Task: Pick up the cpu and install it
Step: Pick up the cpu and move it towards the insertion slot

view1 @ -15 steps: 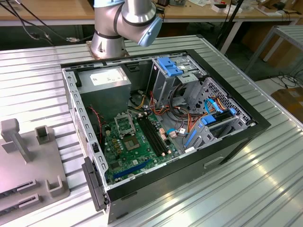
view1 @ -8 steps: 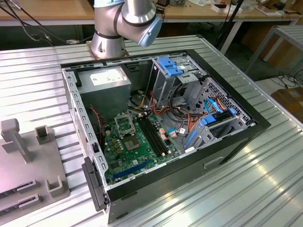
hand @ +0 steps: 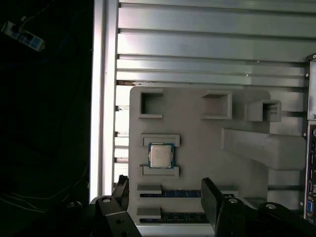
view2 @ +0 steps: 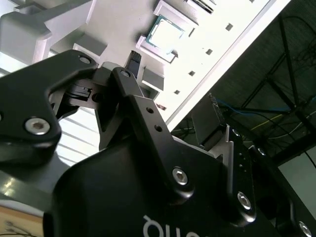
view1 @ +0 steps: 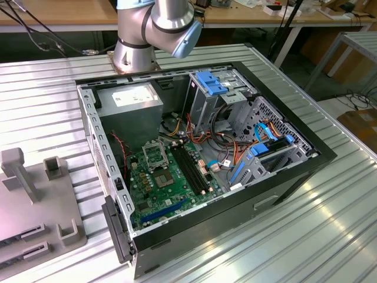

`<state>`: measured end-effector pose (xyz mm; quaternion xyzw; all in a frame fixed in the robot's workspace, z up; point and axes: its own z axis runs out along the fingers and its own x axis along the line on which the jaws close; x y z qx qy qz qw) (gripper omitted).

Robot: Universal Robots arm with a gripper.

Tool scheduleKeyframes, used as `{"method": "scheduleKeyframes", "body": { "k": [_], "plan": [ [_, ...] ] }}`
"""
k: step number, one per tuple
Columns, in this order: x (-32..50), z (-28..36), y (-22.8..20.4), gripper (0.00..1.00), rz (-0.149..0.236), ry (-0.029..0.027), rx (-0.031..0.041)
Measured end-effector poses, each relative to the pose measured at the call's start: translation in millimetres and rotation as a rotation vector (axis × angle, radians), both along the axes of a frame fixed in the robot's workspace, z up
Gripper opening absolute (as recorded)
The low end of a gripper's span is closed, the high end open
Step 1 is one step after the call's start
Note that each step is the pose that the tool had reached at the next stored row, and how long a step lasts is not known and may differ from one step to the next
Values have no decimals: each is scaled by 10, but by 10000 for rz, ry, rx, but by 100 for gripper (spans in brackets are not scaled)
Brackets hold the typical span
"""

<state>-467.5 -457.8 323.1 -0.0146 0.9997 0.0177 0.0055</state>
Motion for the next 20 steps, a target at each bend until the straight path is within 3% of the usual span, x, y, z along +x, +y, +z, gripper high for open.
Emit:
{"method": "scheduleKeyframes", "body": {
  "k": [4,20],
  "plan": [
    [0,-56,-3,69,98,0,-1],
    [0,-386,-3,69,191,0,1]
  ]
}}
